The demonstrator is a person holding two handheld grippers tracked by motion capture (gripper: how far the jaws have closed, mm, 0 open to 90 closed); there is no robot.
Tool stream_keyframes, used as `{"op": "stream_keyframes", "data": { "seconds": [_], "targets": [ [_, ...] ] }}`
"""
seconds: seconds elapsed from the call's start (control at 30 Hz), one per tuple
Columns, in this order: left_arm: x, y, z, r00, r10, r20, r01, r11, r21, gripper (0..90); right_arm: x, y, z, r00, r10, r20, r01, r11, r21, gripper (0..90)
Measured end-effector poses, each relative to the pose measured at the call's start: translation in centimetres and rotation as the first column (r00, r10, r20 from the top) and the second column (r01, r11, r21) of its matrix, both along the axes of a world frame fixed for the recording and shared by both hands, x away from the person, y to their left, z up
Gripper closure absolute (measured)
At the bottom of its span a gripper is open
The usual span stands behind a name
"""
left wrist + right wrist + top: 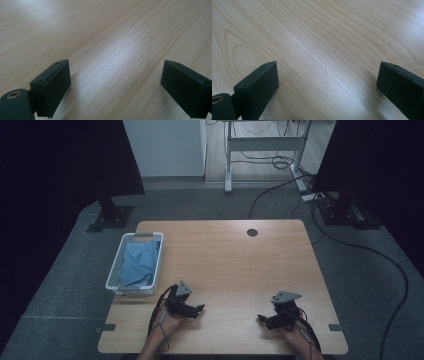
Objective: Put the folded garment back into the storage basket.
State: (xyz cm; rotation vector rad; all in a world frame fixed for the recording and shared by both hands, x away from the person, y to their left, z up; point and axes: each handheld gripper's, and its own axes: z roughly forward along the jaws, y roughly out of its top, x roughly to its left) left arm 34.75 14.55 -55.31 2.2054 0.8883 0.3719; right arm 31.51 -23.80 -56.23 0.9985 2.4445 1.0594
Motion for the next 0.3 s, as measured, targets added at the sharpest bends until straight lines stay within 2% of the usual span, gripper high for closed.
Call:
{"op": "stream_keyframes", "data": {
  "seconds": [0.1,0.3],
  "targets": [
    [-0.11,-0.23,-0.18,0.9999,0.0,0.01,0.0,0.9999,0.015,7.7,-0.03,0.0,0.0,1.0,0.001,0.0,-0.001,1.0,0.0,4.2],
    [-0.14,-0.22,-0.27,0.9999,0.001,0.012,-0.001,0.9999,0.016,5.7,-0.04,0.0,-0.01,1.0,0.002,0.001,-0.002,1.0,0.0,4.1]
  ]
}}
